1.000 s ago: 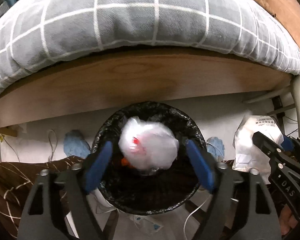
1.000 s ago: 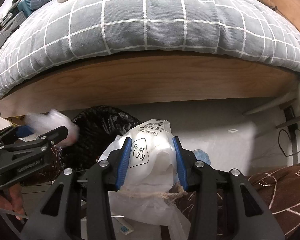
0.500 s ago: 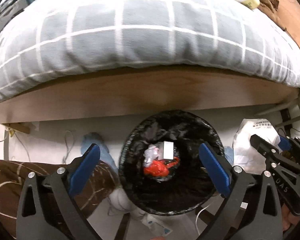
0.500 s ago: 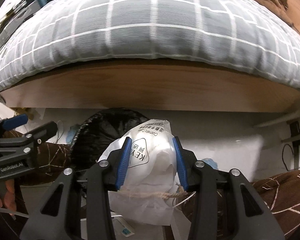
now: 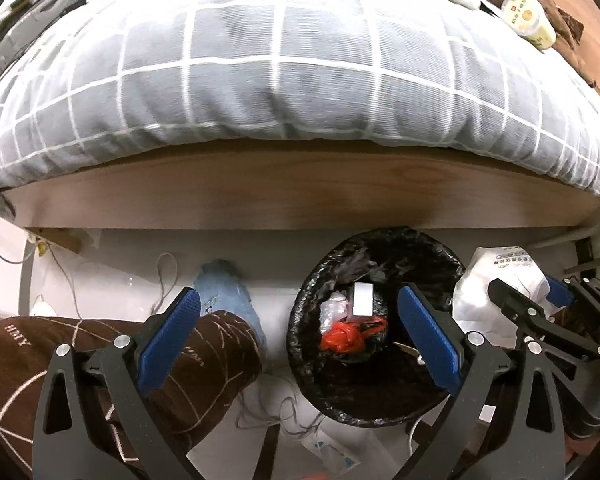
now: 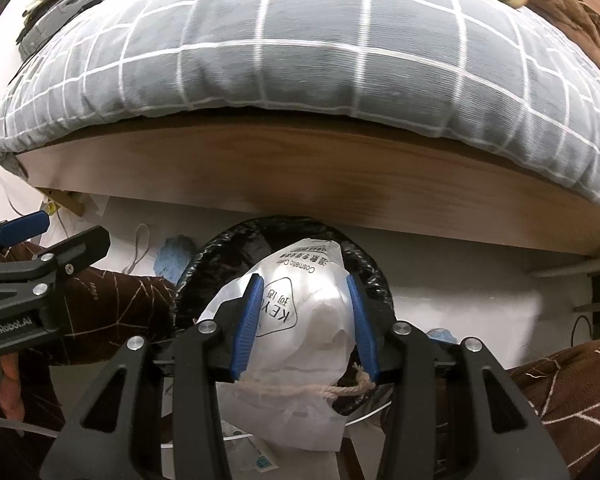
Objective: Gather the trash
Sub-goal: 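Open the right tool over the bin to drop the white mask packet, then move both tools back over the bed toward the tissue and yogurt cup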
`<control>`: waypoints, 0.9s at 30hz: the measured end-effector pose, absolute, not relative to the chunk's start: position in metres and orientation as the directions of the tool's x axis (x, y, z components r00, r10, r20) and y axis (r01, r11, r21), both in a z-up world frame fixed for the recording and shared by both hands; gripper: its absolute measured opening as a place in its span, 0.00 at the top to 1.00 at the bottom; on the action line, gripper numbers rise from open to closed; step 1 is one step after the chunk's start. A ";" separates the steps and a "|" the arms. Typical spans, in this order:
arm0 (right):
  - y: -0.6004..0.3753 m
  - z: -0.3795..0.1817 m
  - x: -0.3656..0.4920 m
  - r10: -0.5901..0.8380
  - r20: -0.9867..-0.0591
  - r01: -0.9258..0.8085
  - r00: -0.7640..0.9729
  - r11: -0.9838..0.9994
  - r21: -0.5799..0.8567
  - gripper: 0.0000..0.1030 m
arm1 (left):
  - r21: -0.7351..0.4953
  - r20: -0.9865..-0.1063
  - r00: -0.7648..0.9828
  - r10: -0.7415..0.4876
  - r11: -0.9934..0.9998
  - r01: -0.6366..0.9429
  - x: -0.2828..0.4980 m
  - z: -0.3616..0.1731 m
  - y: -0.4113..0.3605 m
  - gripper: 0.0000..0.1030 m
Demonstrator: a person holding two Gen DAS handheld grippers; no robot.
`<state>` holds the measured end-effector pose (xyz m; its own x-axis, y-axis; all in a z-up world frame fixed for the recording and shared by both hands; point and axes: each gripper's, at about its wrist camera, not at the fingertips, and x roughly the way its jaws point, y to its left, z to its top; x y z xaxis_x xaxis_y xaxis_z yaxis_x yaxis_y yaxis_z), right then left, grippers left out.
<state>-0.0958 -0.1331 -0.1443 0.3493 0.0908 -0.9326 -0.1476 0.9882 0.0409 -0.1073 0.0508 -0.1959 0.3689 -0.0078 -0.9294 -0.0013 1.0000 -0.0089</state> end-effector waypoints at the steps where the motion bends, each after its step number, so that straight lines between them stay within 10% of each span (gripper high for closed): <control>1: -0.131 -0.144 -0.095 0.092 -0.933 -0.152 0.349 0.988 0.040 0.59 | -0.011 -0.929 0.370 -0.008 1.000 -0.005 -0.107 -0.196 0.052 0.06; 27: -0.162 -0.085 -0.104 0.056 -0.870 -0.095 0.490 0.995 0.010 0.08 | -0.031 -0.895 0.445 -0.028 1.000 -0.001 -0.110 -0.152 0.040 0.06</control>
<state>-0.1044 -0.1618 -0.0854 0.4903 0.0558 -0.8698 -0.0947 0.9955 0.0105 -0.1103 0.0402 -0.1521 0.4447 -0.0280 -0.8952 -0.0005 0.9995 -0.0315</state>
